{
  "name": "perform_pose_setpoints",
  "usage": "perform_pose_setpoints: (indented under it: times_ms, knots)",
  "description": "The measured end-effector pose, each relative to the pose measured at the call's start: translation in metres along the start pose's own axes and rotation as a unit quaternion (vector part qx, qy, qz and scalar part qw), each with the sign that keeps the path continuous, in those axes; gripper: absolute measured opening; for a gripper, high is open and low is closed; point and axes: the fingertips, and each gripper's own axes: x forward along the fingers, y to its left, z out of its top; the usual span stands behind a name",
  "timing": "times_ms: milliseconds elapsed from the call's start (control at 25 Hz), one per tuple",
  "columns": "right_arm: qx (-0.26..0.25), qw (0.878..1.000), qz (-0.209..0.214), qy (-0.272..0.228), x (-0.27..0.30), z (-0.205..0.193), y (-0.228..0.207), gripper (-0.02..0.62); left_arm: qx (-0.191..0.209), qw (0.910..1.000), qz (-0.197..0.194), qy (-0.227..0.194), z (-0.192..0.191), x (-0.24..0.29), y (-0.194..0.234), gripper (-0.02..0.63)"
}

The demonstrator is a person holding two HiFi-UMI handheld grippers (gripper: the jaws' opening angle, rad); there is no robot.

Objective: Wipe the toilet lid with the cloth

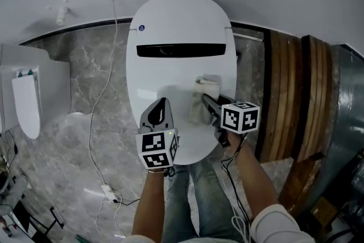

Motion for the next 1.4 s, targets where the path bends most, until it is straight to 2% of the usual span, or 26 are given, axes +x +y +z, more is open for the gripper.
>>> perform_pose_setpoints:
  times_ms: [200,280,360,440,560,640,760,840,1000,1120,1400]
  knots:
    - [0.033,0.996,-0.083,-0.020,-0.052,-0.004,-0.077,0.095,0.008,0.9998,-0.012,0.010,-0.005,-0.002,-0.011,0.012]
    - [0.059,0.992,-0.105,-0.029,-0.061,-0.008,-0.089,0.095,0.006,0.9998,-0.010,0.017,-0.011,-0.005,-0.009,0.012]
    - [0.058,0.991,-0.116,-0.043,-0.062,-0.011,-0.079,0.095,0.000,0.9996,-0.002,0.029,-0.020,-0.011,-0.005,0.012]
    - [0.033,0.994,-0.091,-0.054,-0.051,-0.014,-0.041,0.095,-0.006,0.9985,0.019,0.050,-0.033,-0.019,0.006,0.012]
    - [0.018,0.999,0.006,-0.036,-0.007,-0.038,0.046,0.095,-0.015,0.9927,0.077,0.091,-0.052,-0.043,0.041,0.012]
    - [0.017,0.998,0.062,-0.003,0.028,-0.065,0.105,0.095,-0.040,0.9859,0.119,0.110,-0.064,-0.066,0.073,0.012]
    - [-0.007,0.994,0.097,0.039,0.072,-0.102,0.169,0.095,-0.079,0.9771,0.156,0.121,-0.080,-0.096,0.112,0.012]
    - [-0.020,0.992,0.106,0.063,0.093,-0.122,0.193,0.095,-0.075,0.9746,0.165,0.132,-0.091,-0.104,0.125,0.012]
    - [-0.036,0.992,0.087,0.083,0.111,-0.142,0.194,0.095,-0.055,0.9762,0.149,0.148,-0.107,-0.096,0.117,0.012]
    - [-0.015,0.994,0.077,0.074,0.100,-0.136,0.174,0.095,-0.060,0.9791,0.128,0.146,-0.110,-0.083,0.097,0.012]
    - [0.024,0.999,0.017,0.039,0.026,-0.102,0.078,0.095,-0.050,0.9865,0.021,0.154,-0.109,-0.037,-0.010,0.012]
